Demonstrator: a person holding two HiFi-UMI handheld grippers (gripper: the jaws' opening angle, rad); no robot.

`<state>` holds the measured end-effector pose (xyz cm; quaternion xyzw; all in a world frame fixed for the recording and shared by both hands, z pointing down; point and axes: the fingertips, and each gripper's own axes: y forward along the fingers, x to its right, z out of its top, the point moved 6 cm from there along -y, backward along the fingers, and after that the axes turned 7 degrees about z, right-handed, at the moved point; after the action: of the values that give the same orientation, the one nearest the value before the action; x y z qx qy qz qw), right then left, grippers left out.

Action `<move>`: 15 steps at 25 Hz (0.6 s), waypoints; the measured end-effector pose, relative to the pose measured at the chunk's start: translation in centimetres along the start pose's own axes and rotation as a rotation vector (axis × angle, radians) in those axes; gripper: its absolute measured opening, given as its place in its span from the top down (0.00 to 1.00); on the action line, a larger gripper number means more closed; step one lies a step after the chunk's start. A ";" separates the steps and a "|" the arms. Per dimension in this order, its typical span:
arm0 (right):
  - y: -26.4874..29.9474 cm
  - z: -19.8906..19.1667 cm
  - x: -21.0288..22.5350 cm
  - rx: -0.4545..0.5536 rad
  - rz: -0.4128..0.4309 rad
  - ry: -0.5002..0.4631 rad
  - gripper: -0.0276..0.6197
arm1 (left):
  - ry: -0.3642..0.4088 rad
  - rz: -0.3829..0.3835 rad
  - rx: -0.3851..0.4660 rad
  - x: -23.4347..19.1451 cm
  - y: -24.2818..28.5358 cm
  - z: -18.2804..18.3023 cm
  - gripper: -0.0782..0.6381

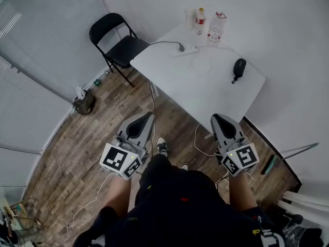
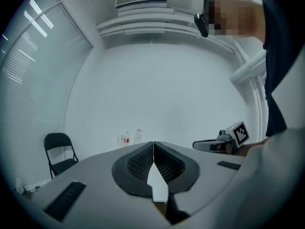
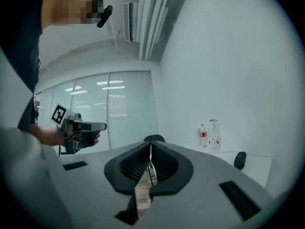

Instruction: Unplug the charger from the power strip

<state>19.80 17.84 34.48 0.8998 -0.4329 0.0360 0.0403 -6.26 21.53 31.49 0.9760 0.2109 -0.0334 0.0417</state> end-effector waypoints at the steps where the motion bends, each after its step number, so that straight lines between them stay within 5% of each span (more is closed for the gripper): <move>1: 0.3 -0.1 0.5 0.005 0.001 0.015 0.92 | -0.004 -0.010 0.000 -0.3 0.6 -0.2 0.86; 8: 3.2 -0.5 5.2 -0.032 -0.061 0.016 0.92 | -0.004 -0.074 -0.015 -3.2 6.9 -1.2 0.86; 15: 12.1 0.8 9.2 -0.059 -0.077 0.006 0.92 | 0.003 -0.092 -0.029 -10.8 14.0 -0.2 0.86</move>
<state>16.09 3.03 35.14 0.9140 -0.3989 0.0245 0.0698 -10.23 4.47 33.57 0.9646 0.2562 -0.0310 0.0540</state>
